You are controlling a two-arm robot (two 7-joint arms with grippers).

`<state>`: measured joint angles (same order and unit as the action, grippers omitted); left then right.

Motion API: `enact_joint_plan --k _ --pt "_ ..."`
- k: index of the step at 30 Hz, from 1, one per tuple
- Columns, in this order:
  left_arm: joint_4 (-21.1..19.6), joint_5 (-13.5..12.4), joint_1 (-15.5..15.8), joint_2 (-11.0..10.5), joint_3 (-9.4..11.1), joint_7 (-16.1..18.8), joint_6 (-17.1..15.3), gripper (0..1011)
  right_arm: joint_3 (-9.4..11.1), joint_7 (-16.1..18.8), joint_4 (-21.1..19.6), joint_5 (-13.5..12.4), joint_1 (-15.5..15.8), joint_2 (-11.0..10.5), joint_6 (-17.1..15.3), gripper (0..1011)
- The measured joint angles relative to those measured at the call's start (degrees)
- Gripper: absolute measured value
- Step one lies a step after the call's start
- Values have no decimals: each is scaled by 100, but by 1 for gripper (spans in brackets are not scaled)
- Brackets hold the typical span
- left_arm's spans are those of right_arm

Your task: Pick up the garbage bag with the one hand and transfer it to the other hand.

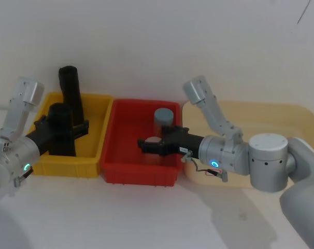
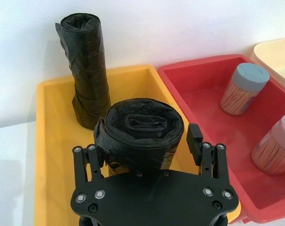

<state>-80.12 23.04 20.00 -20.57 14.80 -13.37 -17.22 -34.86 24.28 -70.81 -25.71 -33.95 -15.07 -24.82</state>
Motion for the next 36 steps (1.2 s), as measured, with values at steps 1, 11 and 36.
enact_joint_plan --k 1,11,36 --pt "1 0 1 0 0 0 0 1001 -23 6 30 23 -23 2 4 999" --pt "6 0 5 4 0 0 0 1002 -187 78 321 251 -202 40 42 1000" --pt "5 1 5 4 0 0 -1 1001 -254 248 714 450 -352 117 54 1000"
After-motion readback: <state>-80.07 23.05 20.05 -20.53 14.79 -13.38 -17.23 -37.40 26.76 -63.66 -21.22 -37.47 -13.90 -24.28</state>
